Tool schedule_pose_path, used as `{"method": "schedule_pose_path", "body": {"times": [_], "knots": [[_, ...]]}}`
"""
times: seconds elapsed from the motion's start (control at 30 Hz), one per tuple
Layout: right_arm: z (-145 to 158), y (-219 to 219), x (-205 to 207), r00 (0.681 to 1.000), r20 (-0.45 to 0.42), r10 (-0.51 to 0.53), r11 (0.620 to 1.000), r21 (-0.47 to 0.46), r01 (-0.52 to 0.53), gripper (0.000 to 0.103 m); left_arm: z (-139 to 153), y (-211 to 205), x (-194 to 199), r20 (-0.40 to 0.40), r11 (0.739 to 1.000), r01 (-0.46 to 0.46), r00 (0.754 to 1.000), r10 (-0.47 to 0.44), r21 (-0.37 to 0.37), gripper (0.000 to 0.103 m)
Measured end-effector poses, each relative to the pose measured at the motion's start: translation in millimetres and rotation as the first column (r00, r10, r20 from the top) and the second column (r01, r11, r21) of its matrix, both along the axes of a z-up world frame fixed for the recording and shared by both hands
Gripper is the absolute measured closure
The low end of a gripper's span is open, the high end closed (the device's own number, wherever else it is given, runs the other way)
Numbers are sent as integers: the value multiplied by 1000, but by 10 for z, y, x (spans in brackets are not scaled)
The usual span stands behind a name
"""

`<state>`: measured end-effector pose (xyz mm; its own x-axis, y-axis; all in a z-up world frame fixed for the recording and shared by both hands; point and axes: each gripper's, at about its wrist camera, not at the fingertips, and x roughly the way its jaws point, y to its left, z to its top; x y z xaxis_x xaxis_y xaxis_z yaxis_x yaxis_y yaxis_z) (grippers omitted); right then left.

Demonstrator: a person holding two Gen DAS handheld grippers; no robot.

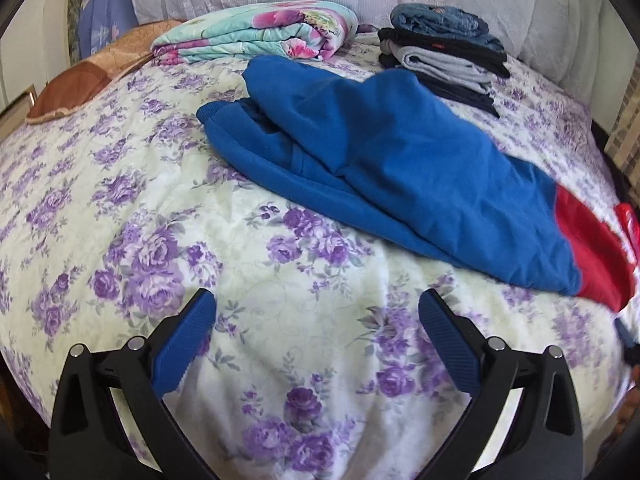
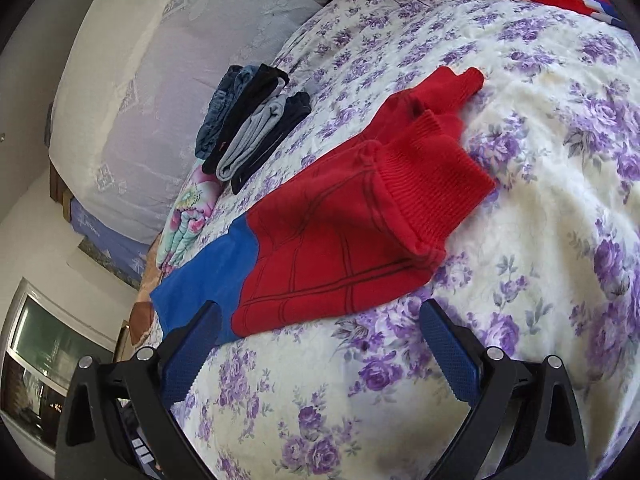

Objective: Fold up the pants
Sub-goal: 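Reach the right tool to the red cuff and close on it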

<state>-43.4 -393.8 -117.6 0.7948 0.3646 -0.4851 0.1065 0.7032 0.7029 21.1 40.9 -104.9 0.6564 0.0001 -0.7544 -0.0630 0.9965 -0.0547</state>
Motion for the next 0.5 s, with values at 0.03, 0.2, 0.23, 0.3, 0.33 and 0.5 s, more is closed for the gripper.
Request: {"method": "schedule_pose_path", "body": {"times": [0.03,0.2,0.23,0.3,0.33,0.5], "knots": [[0,7,26,1000,-7,-2,1000,-14,2,4,17,-17,57,0,1000,5,1000,-5,27,4],[26,-113,111,997,19,-76,997,2,76,4,28,-97,86,-1,994,30,1000,-30,106,4],[31,-147,132,996,28,-85,996,26,84,4,61,-44,101,-2,997,35,999,-35,71,4],[37,-194,160,995,52,-84,995,56,81,27,146,108,102,3,998,42,999,-42,-41,4],[21,-216,173,995,69,-69,995,78,63,42,188,199,113,4,993,41,999,-41,-112,4],[-154,-329,236,997,44,-62,983,175,53,89,409,634,251,12,942,-14,1000,19,-334,4]]}}
